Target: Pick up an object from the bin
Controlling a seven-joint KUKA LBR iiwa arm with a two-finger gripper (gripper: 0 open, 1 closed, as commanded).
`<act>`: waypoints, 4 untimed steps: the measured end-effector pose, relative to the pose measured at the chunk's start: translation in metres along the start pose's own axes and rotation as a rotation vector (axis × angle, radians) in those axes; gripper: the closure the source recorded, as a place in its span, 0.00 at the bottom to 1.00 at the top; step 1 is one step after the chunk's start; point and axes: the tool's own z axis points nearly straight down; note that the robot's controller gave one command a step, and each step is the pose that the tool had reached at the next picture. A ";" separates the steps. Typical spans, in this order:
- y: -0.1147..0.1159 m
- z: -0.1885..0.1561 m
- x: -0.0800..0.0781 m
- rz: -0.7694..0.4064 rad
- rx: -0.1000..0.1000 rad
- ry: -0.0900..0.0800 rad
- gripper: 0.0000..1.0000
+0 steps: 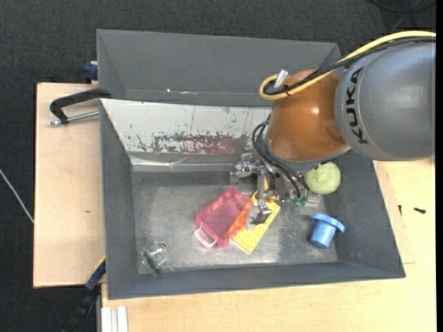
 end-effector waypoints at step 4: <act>-0.021 0.007 -0.012 -0.294 -0.005 0.014 1.00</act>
Offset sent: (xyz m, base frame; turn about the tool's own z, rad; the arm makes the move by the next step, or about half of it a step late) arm 0.0000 0.0000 0.0000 0.0000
